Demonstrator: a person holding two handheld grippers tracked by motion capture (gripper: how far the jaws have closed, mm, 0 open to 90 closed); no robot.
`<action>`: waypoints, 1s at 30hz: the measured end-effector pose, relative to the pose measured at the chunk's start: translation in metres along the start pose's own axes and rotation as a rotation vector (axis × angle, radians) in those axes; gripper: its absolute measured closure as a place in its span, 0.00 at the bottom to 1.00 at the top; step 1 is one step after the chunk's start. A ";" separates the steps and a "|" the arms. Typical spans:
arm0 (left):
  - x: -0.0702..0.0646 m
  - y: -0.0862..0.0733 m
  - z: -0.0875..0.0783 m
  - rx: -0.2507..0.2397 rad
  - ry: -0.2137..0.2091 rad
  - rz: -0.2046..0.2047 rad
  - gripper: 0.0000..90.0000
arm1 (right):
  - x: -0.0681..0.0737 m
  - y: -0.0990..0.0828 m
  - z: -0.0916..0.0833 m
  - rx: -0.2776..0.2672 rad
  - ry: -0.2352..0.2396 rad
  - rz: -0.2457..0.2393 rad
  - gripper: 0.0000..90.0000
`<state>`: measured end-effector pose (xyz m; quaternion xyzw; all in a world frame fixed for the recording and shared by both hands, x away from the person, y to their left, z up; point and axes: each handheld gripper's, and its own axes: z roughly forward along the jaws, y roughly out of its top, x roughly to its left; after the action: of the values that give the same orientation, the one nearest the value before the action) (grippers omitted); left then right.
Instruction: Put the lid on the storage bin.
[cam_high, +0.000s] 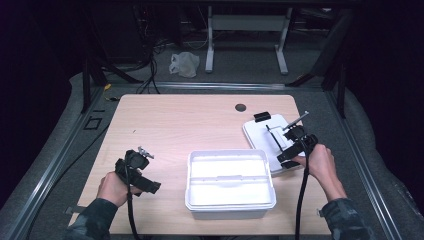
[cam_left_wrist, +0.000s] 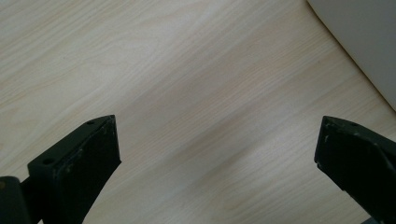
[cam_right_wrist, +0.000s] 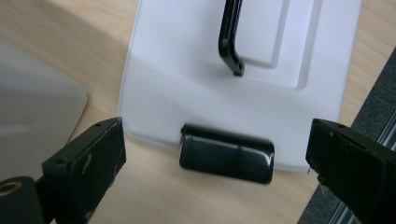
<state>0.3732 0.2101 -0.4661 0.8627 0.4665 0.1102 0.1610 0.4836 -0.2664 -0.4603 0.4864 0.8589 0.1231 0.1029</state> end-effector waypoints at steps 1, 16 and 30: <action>0.001 0.000 0.001 0.004 0.003 0.001 0.00 | -0.001 0.004 0.002 0.004 -0.007 -0.003 0.06; 0.003 0.000 0.005 0.015 0.010 -0.005 0.00 | -0.009 0.052 0.036 0.068 -0.031 0.037 0.42; 0.001 0.000 0.009 0.031 0.016 0.011 0.03 | -0.008 0.062 0.058 0.145 -0.086 0.098 0.87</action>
<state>0.3766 0.2097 -0.4740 0.8667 0.4648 0.1104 0.1433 0.5552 -0.2361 -0.4958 0.5387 0.8355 0.0444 0.0982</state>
